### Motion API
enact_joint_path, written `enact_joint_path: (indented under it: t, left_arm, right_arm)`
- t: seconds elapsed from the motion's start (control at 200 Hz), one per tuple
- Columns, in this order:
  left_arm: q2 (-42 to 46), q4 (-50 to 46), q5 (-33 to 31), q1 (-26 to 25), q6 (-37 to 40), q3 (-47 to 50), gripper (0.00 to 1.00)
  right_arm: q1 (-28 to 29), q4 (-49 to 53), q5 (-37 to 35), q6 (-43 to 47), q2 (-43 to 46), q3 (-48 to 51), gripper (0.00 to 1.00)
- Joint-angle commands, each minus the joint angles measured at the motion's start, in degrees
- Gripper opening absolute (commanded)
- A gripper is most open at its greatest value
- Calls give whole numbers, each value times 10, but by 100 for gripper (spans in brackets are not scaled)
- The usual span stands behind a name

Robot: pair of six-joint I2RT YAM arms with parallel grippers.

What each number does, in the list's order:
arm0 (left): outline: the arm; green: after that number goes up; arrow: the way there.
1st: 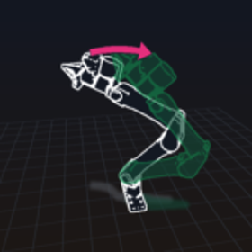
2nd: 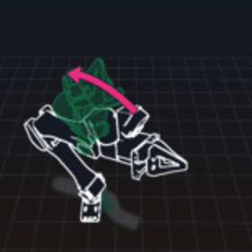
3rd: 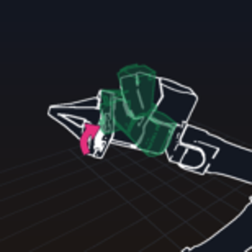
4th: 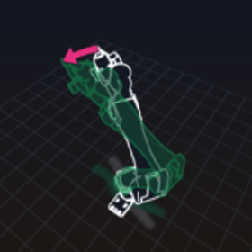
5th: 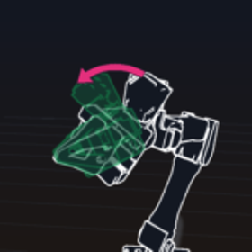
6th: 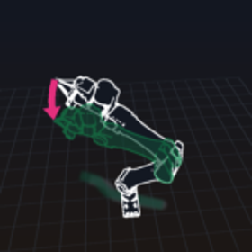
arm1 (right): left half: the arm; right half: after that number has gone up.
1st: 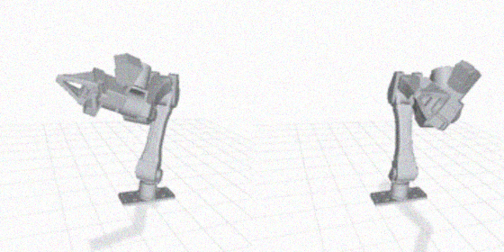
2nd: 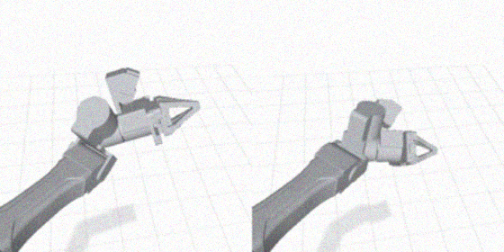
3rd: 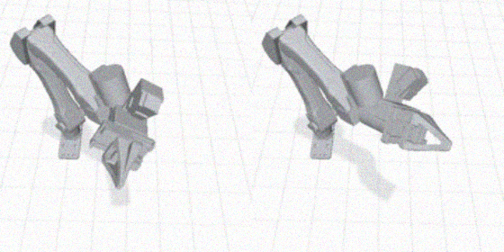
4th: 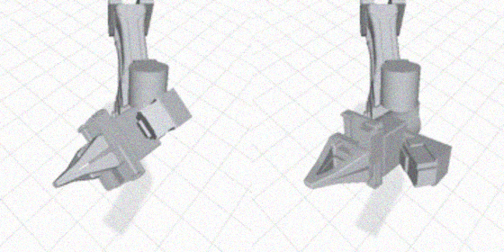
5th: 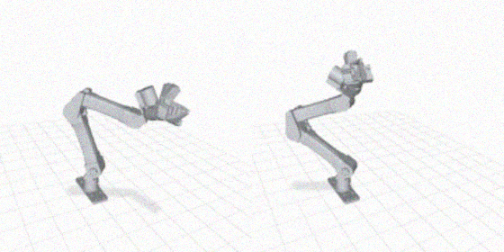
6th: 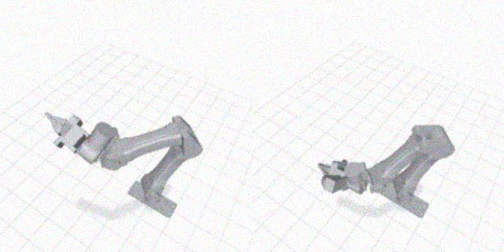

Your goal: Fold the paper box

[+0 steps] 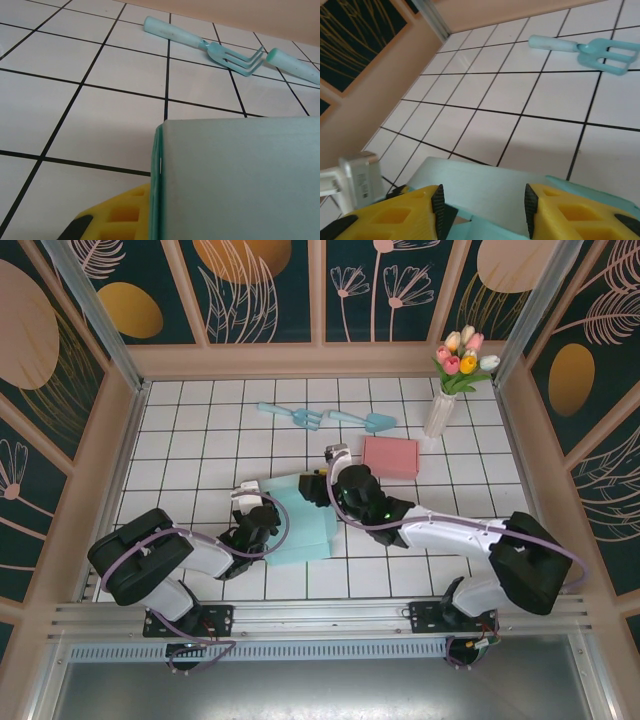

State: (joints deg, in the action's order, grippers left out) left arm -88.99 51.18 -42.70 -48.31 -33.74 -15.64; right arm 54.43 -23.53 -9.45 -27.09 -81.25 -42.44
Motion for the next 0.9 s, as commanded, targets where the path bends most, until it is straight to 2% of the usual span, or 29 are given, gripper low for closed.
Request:
enact_joint_path:
  t: [0.0,0.245,0.445,0.54,0.64,0.761,0.896]
  left_arm:
    - [-1,0,-12,1,-15,-3,0]
    - [3,-10,-22,1,-28,-5,0]
    - [4,1,-3,0,-18,-7,0]
    - [5,12,7,0,-15,-2,0]
    - [9,-4,-3,-1,-30,-2,0]
    - [17,-60,-19,0,-49,-19,0]
    - [26,-91,-9,0,-56,-34,0]
  right_arm:
    - [-1,7,-35,4,-15,-13,49]
    - [-1,-8,-12,-19,-52,-7,50]
    - [0,-131,111,-44,-60,23,49]
    - [-2,-145,133,-36,-57,19,49]
    - [-4,-137,111,-19,-45,29,49]
    - [-5,-85,33,37,-26,51,49]
    - [-27,-49,-2,67,-11,80,49]
